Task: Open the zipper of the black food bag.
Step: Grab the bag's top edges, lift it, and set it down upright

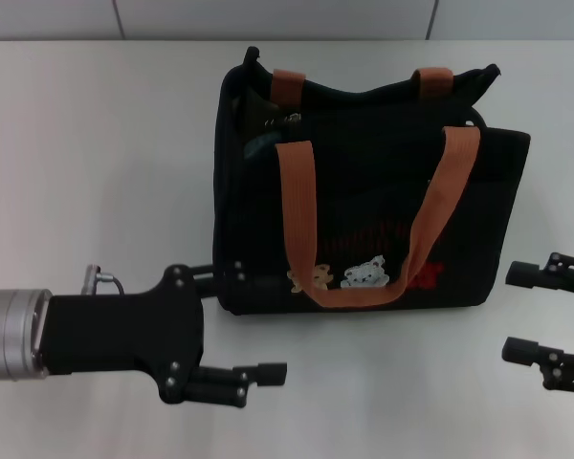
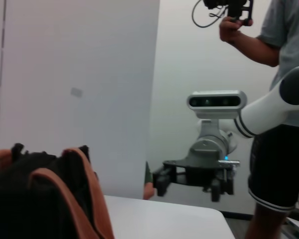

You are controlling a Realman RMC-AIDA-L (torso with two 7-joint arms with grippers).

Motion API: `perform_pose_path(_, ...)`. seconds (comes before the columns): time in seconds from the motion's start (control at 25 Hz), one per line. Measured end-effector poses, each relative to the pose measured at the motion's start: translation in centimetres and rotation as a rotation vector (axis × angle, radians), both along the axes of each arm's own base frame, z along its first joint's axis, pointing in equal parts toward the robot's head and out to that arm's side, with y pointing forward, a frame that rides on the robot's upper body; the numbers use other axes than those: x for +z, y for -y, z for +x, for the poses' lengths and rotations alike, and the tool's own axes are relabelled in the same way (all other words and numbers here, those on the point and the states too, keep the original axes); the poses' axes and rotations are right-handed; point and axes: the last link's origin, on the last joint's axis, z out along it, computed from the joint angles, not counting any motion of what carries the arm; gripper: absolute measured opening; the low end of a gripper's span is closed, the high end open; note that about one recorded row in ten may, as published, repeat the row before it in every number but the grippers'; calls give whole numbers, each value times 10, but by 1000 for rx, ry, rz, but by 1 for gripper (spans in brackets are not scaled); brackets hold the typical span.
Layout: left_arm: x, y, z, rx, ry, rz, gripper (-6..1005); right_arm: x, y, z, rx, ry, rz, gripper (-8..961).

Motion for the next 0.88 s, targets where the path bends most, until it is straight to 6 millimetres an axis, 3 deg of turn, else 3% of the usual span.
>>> perform_pose_path(0.4, 7, 1, -5, 2, 36, 79, 818, -5, -2, -1, -1, 12, -14, 738)
perform_pose_path(0.64, 31, 5, -32, 138, 77, 302, 814, -6, -3, 0, -14, 9, -4, 739)
perform_pose_path(0.76, 30, 7, -40, 178, 81, 353, 813, -7, -4, 1, -20, 12, 0, 739)
perform_pose_path(0.88, 14, 7, -45, 214, 64, 384, 811, -8, -5, 1, -21, 15, -1, 739)
